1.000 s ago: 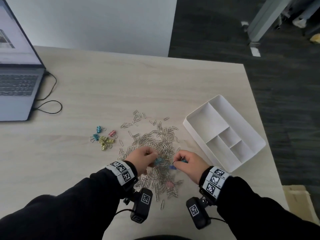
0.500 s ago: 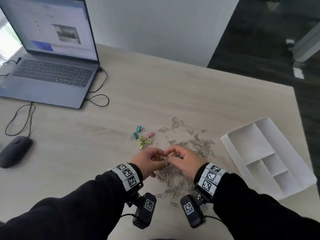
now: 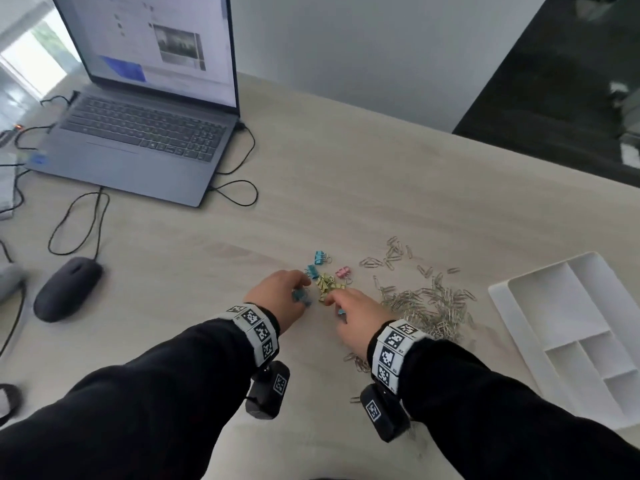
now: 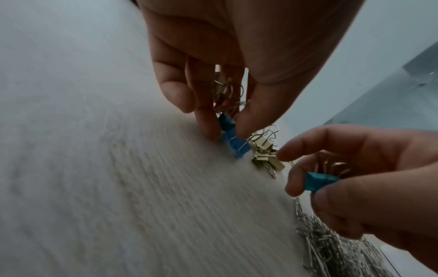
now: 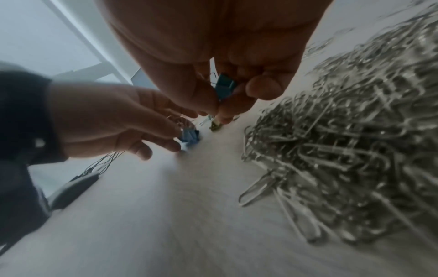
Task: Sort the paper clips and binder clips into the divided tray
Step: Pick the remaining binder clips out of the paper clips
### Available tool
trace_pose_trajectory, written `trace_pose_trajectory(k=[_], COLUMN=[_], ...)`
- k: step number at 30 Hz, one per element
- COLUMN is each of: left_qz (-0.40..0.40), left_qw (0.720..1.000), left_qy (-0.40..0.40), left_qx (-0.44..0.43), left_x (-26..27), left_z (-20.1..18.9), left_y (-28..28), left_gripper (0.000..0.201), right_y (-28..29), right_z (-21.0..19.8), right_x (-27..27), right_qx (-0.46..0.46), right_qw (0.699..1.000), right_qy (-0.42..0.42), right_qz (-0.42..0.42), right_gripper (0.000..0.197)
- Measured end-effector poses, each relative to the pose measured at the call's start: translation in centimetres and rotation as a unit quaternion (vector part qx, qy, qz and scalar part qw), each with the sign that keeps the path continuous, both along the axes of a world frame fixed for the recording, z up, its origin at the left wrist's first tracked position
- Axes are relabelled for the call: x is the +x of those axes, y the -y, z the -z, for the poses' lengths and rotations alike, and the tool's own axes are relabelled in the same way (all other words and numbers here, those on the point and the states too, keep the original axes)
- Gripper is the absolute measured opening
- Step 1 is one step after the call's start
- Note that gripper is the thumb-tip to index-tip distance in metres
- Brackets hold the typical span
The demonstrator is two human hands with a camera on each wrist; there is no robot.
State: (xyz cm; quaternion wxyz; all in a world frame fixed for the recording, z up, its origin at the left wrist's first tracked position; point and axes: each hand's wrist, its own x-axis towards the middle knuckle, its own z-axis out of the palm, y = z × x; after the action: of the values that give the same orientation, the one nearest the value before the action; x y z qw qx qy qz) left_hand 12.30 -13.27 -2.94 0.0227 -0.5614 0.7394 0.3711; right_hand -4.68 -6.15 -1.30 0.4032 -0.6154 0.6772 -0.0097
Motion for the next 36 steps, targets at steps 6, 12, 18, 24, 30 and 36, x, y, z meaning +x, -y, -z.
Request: trace_pose_trajectory(k=[6,12,18,24,30,36], left_qz=[0.001,-0.007,0.053,0.157,0.103,0.110], left_qw=[1.000,0.997,0.994,0.984,0.985,0.989], left_qy=[-0.014,-0.050,-0.053,0.018,0.103,0.040], left_qx=[-0.015,-0.058,-0.076,-0.079,-0.090,-0.090], left_x=[0.2,-0.5,-3.4,-6.5,-7.3,-9.9], left_z=[0.1,-0.6,-1.6,-1.1,-0.2,-1.3], left_y=[0.1,-0.6,-1.9,-4.1,-3.3,-4.8], left_gripper=[0.044,0.034,0.030,0.028,0.018,0.021], right_y=[0.2,-1.3,-3.9,-8.2,-12.3,-14.9], right_z=[0.0,-0.8,-0.9,-1.0,0.0,0.9], right_x=[0.1,-2.0,-6.1,-11.6,-15.1,-16.0], right_qx=[-0.011,-0.021,-0.011,-0.055,-0.053,-0.022], right_qw=[0.999,0.986,0.957,0.952,0.953,0.976], right_qy=[0.026,0.128,0.176,0.115,0.089,0.087], right_qz=[0.020,0.106,0.229,0.279,0.285,0.200], right_gripper=[0.058,0.058,0.044,0.017,0.015,0.010])
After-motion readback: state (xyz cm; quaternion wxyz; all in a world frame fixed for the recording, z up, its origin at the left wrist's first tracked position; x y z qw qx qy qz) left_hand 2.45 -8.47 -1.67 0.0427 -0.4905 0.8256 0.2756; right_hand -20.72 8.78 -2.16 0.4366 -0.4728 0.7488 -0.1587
